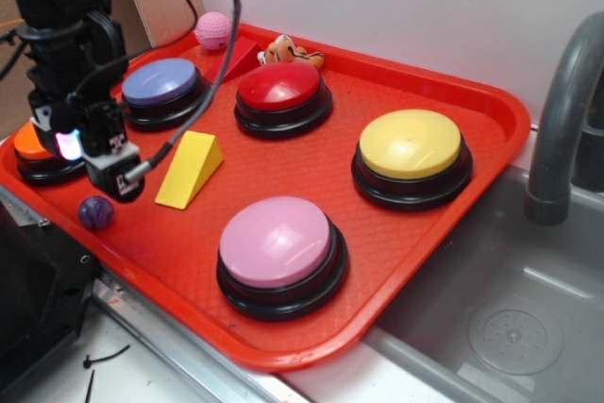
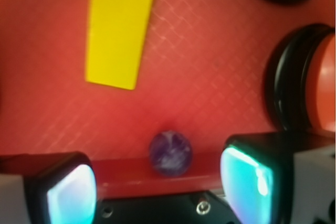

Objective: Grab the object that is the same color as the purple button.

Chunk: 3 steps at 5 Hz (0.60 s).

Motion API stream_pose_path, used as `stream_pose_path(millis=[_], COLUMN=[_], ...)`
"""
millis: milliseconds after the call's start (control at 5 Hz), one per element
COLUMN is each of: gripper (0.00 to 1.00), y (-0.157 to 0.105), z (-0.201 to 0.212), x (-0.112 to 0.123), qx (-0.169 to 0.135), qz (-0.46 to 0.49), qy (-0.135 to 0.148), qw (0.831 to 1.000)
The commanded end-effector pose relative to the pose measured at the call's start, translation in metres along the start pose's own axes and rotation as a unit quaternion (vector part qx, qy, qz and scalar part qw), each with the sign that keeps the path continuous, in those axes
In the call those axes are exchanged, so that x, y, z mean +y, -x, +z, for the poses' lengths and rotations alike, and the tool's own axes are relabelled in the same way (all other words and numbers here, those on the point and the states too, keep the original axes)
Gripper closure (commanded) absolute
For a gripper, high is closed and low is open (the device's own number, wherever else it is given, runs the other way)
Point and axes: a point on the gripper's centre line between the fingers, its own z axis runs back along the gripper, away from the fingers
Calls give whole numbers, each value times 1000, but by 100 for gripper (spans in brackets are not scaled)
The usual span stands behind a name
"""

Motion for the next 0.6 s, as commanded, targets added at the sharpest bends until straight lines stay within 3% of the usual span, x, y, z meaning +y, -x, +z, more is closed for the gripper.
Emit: stream_pose_path(millis=[0, 200, 400], gripper=[0, 0, 0], y=[2, 4, 5], z=[-18, -34, -42], x=[0, 4, 10], qx=[15, 32, 44], qz=[8, 17, 26], qy=[-20, -38, -39], qw=[1000, 999, 998])
